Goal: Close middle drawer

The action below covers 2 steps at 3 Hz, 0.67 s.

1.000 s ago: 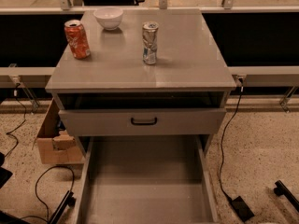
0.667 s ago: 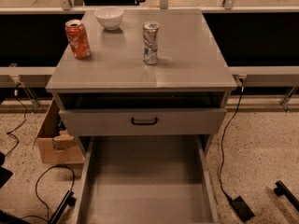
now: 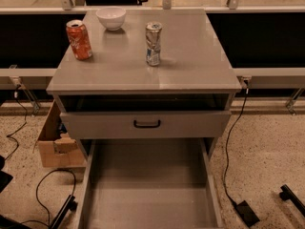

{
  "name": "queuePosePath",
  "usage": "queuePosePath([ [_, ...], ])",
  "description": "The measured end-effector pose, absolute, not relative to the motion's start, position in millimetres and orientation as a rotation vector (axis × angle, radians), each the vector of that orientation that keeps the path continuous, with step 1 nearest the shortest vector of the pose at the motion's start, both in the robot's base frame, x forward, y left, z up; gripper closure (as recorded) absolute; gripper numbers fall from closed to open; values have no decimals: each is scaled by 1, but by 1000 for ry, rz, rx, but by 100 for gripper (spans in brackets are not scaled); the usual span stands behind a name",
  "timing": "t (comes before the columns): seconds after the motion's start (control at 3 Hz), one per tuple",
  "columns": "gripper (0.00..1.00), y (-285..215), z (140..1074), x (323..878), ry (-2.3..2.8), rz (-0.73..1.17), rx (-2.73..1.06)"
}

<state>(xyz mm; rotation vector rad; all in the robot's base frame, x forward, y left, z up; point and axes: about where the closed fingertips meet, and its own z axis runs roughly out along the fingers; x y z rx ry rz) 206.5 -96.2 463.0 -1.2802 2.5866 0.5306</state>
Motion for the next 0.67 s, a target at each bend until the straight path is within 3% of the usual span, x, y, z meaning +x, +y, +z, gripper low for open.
queuePosePath([
  [0.67,100,-70,420,210,2566,677,-1257],
])
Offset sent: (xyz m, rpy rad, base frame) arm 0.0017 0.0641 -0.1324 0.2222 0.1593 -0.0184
